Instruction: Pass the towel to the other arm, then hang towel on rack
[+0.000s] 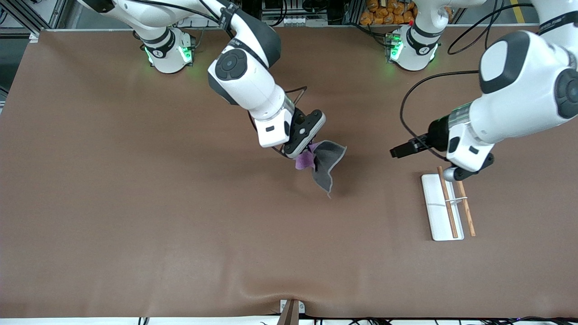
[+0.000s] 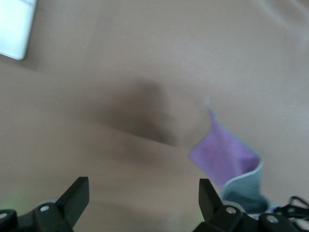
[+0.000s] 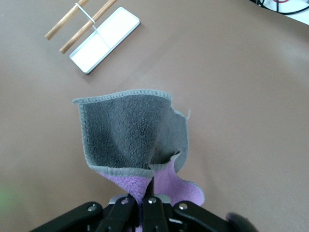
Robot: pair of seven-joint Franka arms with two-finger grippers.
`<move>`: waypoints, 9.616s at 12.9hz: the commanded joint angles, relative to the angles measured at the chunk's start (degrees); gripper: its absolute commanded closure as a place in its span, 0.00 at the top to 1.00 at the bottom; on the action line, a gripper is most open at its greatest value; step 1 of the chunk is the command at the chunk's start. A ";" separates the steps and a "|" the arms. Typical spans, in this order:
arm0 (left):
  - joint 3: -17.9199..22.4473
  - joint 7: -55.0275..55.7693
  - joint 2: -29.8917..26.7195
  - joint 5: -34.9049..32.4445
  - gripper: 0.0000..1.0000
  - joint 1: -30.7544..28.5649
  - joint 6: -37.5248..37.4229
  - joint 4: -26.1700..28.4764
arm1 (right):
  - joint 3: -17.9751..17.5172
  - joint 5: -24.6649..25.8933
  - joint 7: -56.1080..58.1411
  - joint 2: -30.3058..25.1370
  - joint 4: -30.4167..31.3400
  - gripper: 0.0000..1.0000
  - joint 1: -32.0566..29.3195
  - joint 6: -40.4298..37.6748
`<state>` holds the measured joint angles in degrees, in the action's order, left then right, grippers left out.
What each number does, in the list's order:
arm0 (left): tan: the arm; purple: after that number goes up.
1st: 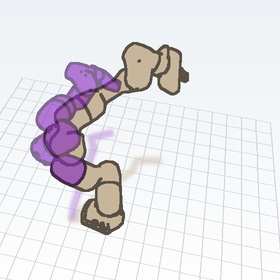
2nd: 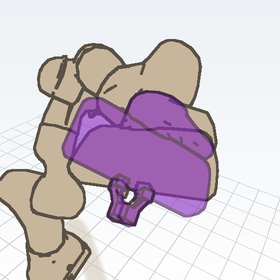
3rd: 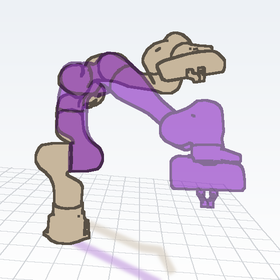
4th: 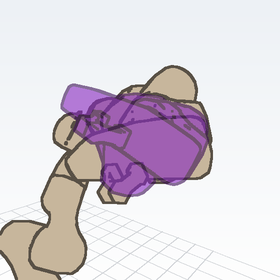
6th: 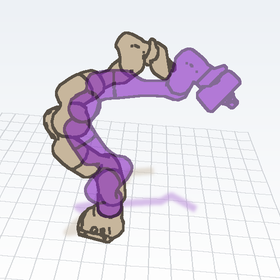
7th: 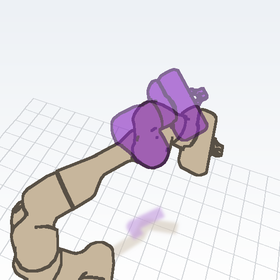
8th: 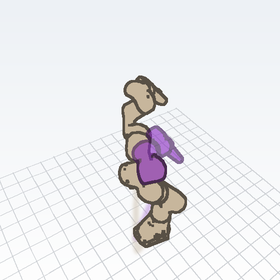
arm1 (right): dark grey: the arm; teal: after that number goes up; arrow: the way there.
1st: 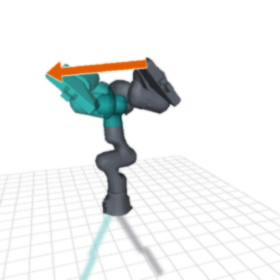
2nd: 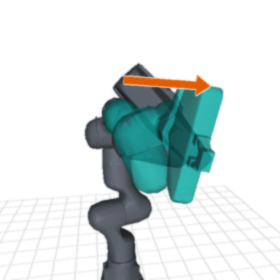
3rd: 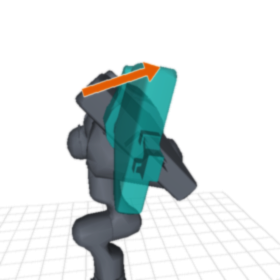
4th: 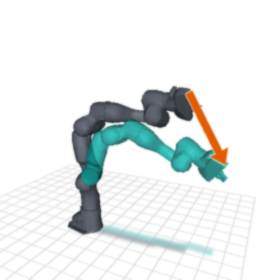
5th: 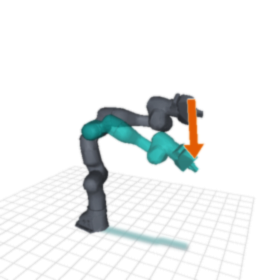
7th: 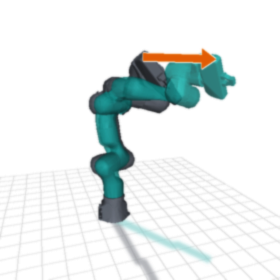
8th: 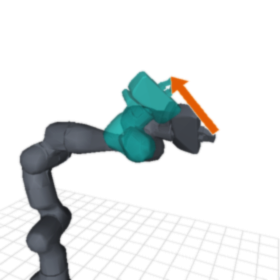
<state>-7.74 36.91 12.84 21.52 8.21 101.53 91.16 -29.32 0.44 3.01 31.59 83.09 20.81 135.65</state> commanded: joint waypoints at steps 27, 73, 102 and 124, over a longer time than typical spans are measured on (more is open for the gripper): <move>0.27 12.49 5.44 2.56 0.00 11.92 11.94 -0.45 | 0.31 1.32 -0.90 0.31 -1.27 0.00 0.81 -0.21; 1.06 -52.72 10.01 -9.92 0.00 -24.64 1.82 -6.34 | -0.30 8.27 -1.08 -19.02 0.32 1.00 -48.93 -51.81; -0.08 -64.10 5.54 -9.66 1.00 -30.81 -1.15 -8.10 | 30.37 -1.31 -3.80 -31.15 3.48 1.00 -25.91 -53.21; -19.34 -24.34 -9.06 -29.96 1.00 -27.82 -9.07 -7.84 | 30.46 -2.37 -0.65 -31.68 2.25 1.00 -23.36 -52.86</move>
<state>-26.98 12.03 5.33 -9.58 -19.66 92.87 82.32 0.19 -1.61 1.28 0.68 84.90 -4.19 83.28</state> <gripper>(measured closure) 0.000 0.000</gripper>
